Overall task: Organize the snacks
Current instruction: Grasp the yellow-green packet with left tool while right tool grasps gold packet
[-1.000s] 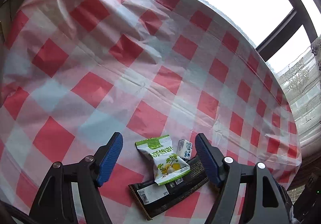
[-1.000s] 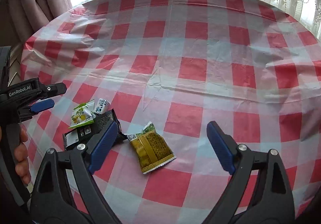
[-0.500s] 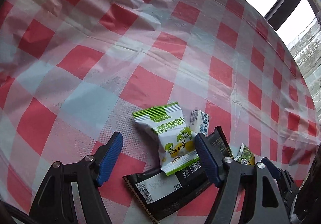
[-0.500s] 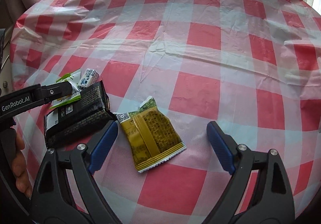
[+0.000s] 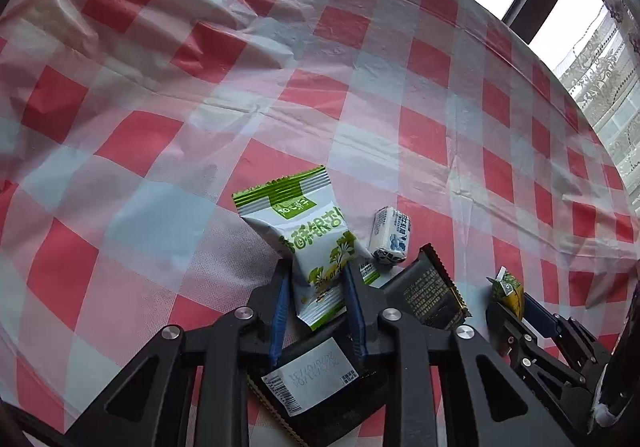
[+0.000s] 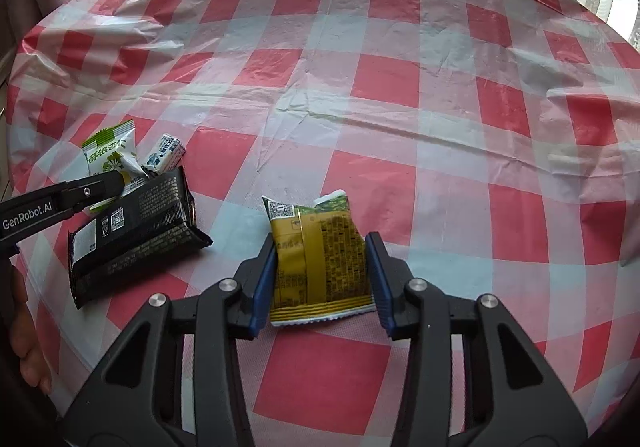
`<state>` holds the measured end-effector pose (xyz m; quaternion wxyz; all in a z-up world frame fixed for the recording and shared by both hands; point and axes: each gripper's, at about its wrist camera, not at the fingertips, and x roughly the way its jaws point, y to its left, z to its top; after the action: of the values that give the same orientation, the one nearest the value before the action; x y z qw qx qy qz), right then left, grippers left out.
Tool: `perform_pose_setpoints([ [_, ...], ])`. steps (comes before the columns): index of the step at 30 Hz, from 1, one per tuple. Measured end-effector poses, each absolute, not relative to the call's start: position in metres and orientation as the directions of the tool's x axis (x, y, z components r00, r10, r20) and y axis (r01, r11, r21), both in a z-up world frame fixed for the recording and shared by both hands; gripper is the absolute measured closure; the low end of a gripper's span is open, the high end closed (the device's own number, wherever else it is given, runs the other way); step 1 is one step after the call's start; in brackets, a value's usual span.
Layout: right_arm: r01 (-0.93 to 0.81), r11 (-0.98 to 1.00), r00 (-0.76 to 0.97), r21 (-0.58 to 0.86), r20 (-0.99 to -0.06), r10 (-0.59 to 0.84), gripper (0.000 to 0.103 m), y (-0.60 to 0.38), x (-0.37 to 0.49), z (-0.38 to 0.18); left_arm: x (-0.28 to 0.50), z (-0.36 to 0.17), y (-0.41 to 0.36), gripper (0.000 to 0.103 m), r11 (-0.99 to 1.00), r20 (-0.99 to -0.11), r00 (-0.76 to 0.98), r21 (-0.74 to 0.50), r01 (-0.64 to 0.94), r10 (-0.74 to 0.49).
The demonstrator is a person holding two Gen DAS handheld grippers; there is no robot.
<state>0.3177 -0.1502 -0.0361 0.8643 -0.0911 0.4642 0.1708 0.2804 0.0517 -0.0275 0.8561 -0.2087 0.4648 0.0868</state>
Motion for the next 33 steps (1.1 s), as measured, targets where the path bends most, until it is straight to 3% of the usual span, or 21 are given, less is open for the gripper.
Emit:
perform_pose_setpoints([
  [5, -0.378, 0.926, 0.516, -0.001, -0.831, 0.209, 0.057, -0.150, 0.318, -0.036, 0.279, -0.028, 0.051, 0.072, 0.893, -0.825, 0.562, -0.292, -0.343, -0.054],
  [7, -0.376, 0.927, 0.518, 0.000, -0.829, 0.210, 0.057, -0.150, 0.317, -0.036, 0.279, -0.028, 0.052, 0.064, 0.881, -0.822, 0.565, -0.317, -0.351, -0.070],
  [9, -0.374, 0.927, 0.520, 0.000, -0.828, 0.210, 0.057, -0.150, 0.317, -0.036, 0.278, -0.026, 0.054, 0.041, 0.869, -0.818, 0.572, -0.326, -0.372, -0.062],
  [11, -0.372, 0.928, 0.523, -0.001, -0.826, 0.209, 0.057, -0.151, 0.316, -0.036, 0.280, -0.025, 0.057, 0.038, 0.853, -0.810, 0.585, -0.335, -0.400, -0.044],
  [15, -0.371, 0.929, 0.524, 0.001, -0.825, 0.210, 0.057, -0.151, 0.316, -0.036, 0.290, -0.026, 0.067, 0.038, 0.813, -0.806, 0.588, -0.386, -0.435, -0.068],
  [19, -0.367, 0.930, 0.527, -0.003, -0.825, 0.205, 0.057, -0.150, 0.316, -0.036, 0.300, -0.028, 0.064, 0.039, 0.839, -0.824, 0.566, -0.324, -0.437, -0.023],
  [21, -0.366, 0.931, 0.526, -0.003, -0.825, 0.204, 0.057, -0.150, 0.316, -0.036, 0.306, -0.028, 0.055, 0.054, 0.881, -0.837, 0.547, -0.247, -0.404, 0.016],
  [24, -0.365, 0.931, 0.525, -0.003, -0.827, 0.203, 0.058, -0.150, 0.314, -0.036, 0.306, -0.029, 0.047, 0.063, 0.916, -0.843, 0.533, -0.156, -0.370, 0.072],
  [33, -0.361, 0.932, 0.505, 0.014, -0.838, 0.208, 0.060, -0.152, 0.306, -0.035, 0.287, -0.029, 0.052, 0.068, 0.921, -0.845, 0.529, -0.146, -0.361, 0.074],
])
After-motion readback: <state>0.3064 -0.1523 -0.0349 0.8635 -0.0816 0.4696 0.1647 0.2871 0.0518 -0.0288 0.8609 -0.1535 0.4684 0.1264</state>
